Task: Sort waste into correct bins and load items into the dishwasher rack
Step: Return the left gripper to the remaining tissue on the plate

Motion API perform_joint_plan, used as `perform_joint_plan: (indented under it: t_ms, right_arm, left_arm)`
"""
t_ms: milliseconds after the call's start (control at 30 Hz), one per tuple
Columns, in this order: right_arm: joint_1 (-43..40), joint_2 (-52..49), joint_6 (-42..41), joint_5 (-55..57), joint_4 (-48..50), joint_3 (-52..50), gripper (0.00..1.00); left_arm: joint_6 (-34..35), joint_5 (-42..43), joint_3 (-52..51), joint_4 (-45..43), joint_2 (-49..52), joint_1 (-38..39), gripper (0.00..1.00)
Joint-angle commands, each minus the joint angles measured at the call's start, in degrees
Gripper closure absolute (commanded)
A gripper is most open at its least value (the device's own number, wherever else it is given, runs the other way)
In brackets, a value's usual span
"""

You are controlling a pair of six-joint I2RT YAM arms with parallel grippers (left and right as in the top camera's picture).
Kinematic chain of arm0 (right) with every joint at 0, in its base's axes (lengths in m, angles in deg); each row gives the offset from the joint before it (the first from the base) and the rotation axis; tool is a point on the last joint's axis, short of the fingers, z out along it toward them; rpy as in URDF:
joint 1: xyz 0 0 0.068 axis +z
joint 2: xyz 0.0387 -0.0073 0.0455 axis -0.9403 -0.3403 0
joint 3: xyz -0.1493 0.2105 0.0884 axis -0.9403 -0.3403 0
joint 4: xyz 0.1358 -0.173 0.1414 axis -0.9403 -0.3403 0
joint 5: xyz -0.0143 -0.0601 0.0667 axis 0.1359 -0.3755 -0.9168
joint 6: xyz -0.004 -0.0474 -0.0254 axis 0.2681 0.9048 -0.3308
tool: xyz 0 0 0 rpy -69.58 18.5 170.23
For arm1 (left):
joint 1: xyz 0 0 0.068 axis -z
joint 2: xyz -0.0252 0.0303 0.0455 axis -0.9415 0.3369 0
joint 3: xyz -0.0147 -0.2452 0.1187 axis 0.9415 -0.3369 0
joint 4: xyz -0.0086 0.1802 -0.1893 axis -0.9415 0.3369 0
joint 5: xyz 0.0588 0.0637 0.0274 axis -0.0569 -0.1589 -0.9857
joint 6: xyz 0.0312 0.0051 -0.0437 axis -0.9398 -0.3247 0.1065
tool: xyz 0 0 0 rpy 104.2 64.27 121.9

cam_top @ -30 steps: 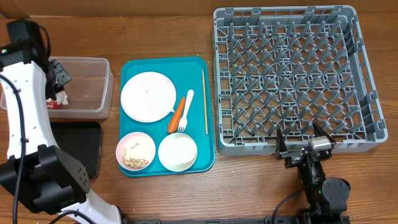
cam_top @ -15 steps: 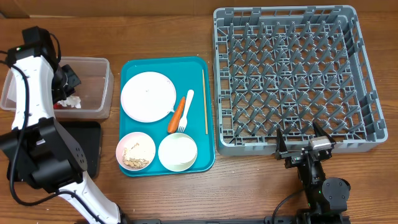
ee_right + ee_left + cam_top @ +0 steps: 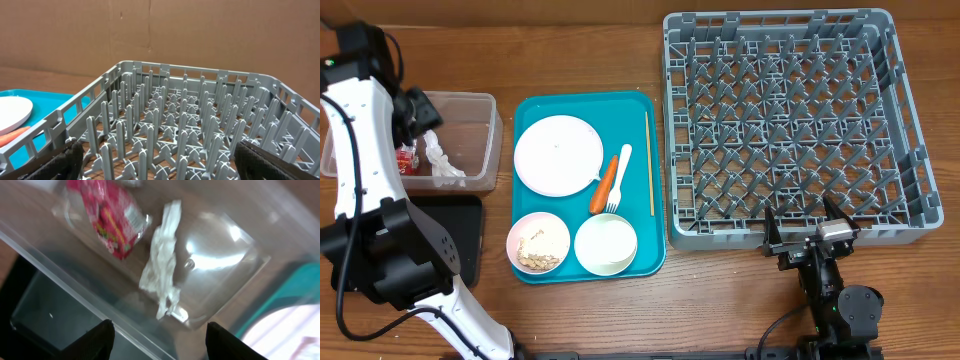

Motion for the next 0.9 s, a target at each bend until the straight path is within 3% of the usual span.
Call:
perform_joint_plan:
  t_ms: [0, 200, 400, 633, 867]
  right_arm:
    - [-0.3, 0.6, 0.1, -0.3, 0.3, -0.6, 0.0]
    - [-0.3, 0.6, 0.1, -0.3, 0.3, -0.6, 0.0]
    - [-0.3, 0.6, 0.1, -0.3, 0.3, -0.6, 0.0]
    - [-0.3, 0.6, 0.1, -0.3, 0.3, -0.6, 0.0]
    - [-0.3, 0.6, 0.1, -0.3, 0.3, -0.6, 0.0]
  left_arm:
    - [-0.9, 4.5, 7.9, 2.2, -3.7, 2.5, 0.39]
    - [-0.9, 12.2, 10.1, 5.0, -8.3, 8.5, 0.39]
    - [-0.9, 13.3, 5.9, 9.7, -8.1, 17.9, 0.39]
    - [3.8, 13.1, -7.8, -0.9, -8.0, 27.2, 0.39]
    - [9.3, 10.8, -18.5, -10.5, -8.0, 30.9, 0.38]
